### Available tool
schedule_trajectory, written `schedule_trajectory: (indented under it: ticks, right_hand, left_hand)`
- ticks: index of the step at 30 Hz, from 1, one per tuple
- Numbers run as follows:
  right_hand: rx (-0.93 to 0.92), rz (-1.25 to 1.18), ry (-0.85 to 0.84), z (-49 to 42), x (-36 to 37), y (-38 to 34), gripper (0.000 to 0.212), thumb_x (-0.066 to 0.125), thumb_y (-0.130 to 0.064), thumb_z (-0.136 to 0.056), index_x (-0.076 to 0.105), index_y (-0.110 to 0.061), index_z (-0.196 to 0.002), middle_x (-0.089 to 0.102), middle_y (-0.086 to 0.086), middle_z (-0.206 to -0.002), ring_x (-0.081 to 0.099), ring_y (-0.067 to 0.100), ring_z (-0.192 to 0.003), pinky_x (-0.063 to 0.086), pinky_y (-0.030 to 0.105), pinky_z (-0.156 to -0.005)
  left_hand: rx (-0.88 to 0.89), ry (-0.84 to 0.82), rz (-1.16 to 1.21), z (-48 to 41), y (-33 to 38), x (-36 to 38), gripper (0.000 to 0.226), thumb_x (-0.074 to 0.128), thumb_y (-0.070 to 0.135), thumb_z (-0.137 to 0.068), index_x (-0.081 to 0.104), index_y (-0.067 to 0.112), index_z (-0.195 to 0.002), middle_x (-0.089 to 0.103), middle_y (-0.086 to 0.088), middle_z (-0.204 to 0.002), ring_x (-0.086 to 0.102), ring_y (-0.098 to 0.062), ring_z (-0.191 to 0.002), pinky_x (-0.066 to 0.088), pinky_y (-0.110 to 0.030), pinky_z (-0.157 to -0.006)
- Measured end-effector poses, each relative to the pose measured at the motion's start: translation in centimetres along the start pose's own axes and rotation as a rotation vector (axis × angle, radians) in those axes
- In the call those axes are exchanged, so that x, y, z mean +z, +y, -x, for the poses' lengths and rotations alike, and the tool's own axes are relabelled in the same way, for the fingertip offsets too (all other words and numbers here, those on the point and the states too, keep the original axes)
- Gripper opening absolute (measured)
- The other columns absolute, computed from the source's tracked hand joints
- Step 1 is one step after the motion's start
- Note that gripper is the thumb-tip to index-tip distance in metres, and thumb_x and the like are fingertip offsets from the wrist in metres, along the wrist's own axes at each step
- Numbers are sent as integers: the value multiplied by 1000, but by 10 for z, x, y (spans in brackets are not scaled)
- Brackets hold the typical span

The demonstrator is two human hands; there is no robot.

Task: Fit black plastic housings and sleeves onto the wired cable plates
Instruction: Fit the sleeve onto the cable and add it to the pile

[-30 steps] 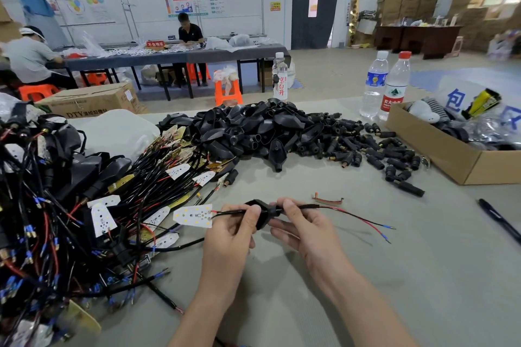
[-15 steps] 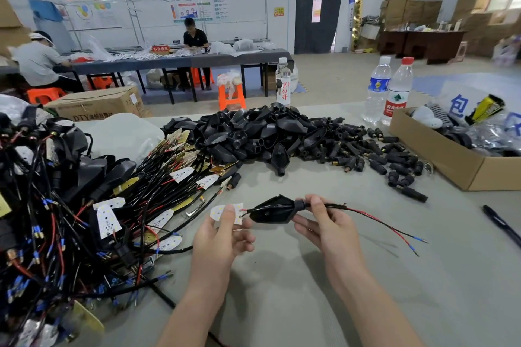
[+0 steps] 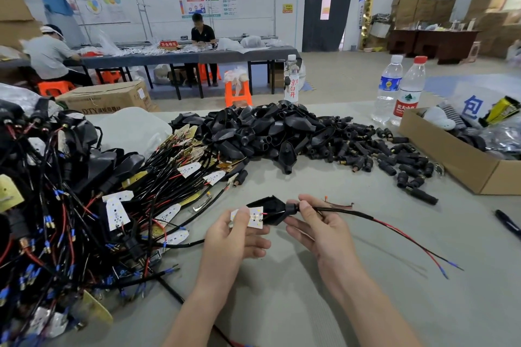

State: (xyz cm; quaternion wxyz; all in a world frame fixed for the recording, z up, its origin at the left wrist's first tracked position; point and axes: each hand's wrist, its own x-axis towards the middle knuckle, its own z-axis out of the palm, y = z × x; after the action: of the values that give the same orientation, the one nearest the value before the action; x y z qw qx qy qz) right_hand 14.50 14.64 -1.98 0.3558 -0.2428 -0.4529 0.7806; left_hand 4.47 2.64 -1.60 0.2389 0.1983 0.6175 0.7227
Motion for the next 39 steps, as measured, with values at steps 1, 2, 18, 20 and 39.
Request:
schedule_trajectory:
  ticks: [1,2,18,20,39]
  right_hand:
    - [-1,0,3,0,0,0,14,58,-16,-98,65,-15,-109,77,3,-101,75,21,-84,58,23,-66]
    - [-2,1,6,0,0,0,13,58,-15,-98,65,-15,-109,77,3,-101,75,21,-84,58,23,-66]
    - [126,-133,-118,7,17,6,14,59,-17,-96,61,-12,-109,75,8,-108,74,26,-88,59,27,-67]
    - [125,-142,-116,7,18,5,13,58,-16,-96,61,-12,-108,76,8,-108,74,25,-87,59,26,-66]
    - [75,-74,-92,4,12,5,19,65,-19,-91,68,-9,-106,77,6,-102,74,21,-93,58,23,-70]
  left_hand:
    - [32,23,-46,0,-1,0,23,52,28,-102,66,9,-100,74,-15,-84,70,-25,-64,57,-31,-55]
    - [74,49,-98,0,-3,-1,19,54,28,-101,68,16,-97,74,-11,-84,71,-24,-68,58,-31,-60]
    - [107,122,65,-5,-5,0,17,63,20,-96,66,3,-98,75,0,-88,73,-20,-86,59,-26,-71]
    - [150,153,44,-5,-5,0,12,64,16,-95,62,7,-103,73,0,-92,73,-20,-87,59,-26,-67]
    - [-22,36,256,-13,-10,-2,19,64,12,-93,66,7,-111,75,-16,-103,74,-27,-89,58,-25,-68]
